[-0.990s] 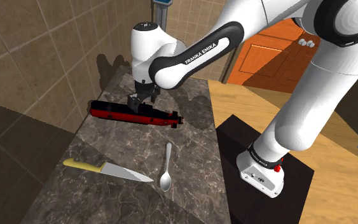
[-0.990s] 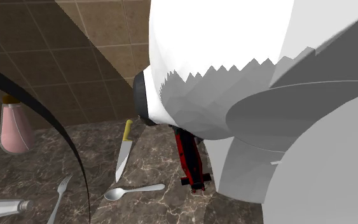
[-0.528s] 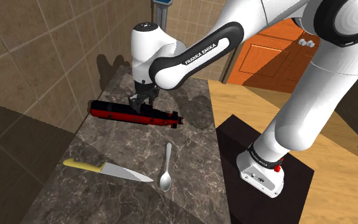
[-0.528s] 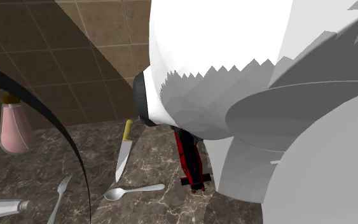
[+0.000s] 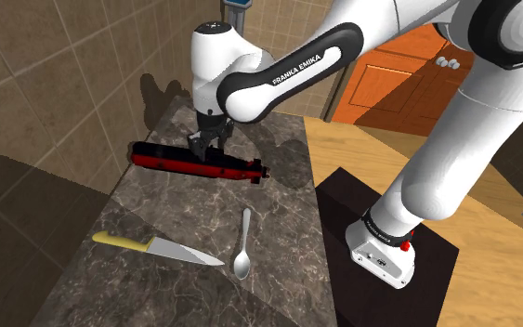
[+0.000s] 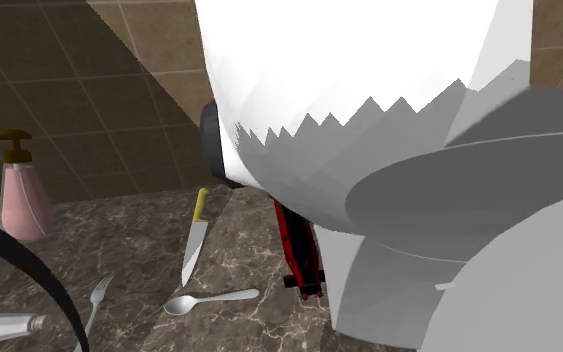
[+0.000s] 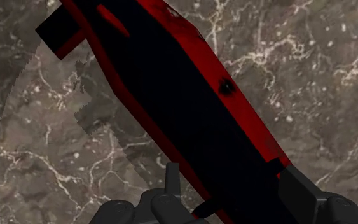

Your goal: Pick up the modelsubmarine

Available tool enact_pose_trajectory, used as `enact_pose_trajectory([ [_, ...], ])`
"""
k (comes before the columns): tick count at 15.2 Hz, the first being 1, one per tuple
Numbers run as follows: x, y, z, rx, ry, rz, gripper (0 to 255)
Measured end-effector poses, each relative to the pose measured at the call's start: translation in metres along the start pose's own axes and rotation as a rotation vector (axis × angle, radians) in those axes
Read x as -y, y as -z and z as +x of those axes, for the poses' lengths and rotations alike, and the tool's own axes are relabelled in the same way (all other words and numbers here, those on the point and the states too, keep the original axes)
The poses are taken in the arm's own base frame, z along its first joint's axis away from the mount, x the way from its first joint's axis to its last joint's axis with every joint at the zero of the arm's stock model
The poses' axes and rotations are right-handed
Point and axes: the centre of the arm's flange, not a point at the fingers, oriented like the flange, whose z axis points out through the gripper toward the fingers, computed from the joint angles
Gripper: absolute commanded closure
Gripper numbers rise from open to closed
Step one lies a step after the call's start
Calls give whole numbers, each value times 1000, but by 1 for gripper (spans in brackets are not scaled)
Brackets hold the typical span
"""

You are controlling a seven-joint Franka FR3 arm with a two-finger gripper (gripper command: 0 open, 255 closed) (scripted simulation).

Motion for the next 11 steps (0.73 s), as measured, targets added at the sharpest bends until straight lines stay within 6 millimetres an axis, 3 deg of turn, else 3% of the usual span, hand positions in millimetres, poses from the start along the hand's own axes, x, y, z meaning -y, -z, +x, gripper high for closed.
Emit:
enact_pose_trajectory([
  [11,-2,55,3,0,0,0,255],
])
